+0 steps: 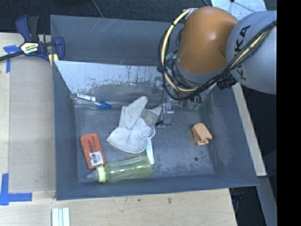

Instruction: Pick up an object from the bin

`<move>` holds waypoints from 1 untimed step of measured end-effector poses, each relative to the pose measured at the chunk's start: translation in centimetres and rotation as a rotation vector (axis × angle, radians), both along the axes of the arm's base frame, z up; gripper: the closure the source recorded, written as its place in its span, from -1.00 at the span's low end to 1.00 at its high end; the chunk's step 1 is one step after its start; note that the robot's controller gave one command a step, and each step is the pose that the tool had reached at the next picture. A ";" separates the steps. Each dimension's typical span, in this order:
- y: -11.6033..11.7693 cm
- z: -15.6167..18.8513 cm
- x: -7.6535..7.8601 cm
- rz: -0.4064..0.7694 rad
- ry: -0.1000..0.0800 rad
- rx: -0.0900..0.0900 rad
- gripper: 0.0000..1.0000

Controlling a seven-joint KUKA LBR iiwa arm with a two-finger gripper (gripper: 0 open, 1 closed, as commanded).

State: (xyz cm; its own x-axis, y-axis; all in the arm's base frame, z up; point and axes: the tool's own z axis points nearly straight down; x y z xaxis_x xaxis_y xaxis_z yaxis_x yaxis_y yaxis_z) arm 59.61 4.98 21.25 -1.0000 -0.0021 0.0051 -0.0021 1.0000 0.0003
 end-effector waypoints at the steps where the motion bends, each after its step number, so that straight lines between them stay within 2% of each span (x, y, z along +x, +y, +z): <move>1: 0.0 0.5 0.1 -0.001 -0.009 0.000 -1.00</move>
Offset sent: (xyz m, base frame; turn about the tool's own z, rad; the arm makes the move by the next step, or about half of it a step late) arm -0.0194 0.0356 -0.1164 -0.1990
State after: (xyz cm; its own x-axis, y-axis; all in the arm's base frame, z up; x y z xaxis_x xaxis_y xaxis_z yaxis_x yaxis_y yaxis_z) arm 59.75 4.95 21.76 -1.0000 -0.0011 -0.0035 -0.0011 1.0000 0.0007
